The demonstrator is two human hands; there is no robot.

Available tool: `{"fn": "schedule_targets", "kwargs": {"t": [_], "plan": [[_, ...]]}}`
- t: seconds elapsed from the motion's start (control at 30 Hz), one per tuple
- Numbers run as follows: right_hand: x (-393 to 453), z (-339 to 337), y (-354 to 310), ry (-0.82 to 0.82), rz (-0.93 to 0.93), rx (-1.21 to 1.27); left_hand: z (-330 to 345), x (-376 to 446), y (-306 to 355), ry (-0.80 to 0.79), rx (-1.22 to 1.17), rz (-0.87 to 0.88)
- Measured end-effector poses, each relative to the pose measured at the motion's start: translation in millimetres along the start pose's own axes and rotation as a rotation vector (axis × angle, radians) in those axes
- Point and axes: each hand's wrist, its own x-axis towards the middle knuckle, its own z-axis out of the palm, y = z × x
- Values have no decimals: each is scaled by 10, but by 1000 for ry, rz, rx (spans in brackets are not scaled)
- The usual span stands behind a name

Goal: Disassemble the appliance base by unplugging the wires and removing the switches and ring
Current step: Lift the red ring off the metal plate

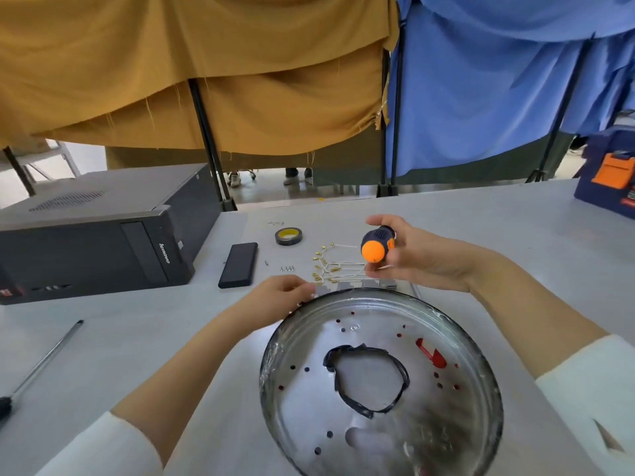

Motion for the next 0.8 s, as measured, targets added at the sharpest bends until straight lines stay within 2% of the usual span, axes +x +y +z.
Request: {"fn": "schedule_targets", "kwargs": {"t": [0.1, 0.17, 0.23, 0.3, 0.37, 0.5, 0.6, 0.8], "plan": [[-131, 9, -2, 66, 26, 251, 147, -120, 11, 20, 242, 25], [-166, -21, 52, 226, 57, 369, 208, -159, 22, 41, 292, 46], [-193, -143, 147, 426, 156, 345, 227, -182, 26, 35, 268, 38], [-260, -376, 301, 538, 291, 38, 231, -202, 21, 32, 255, 21], [-373, -538, 470, 591, 388, -384, 236, -217, 17, 46, 241, 12], [-498, -721, 906, 652, 448, -981, 243, -232, 29, 68, 223, 9], [-505, -744, 1127, 691, 492, -1114, 246, -240, 37, 71, 235, 7], [-437, -714, 1152, 649, 547, -1255, 261, -242, 33, 84, 200, 4]]}}
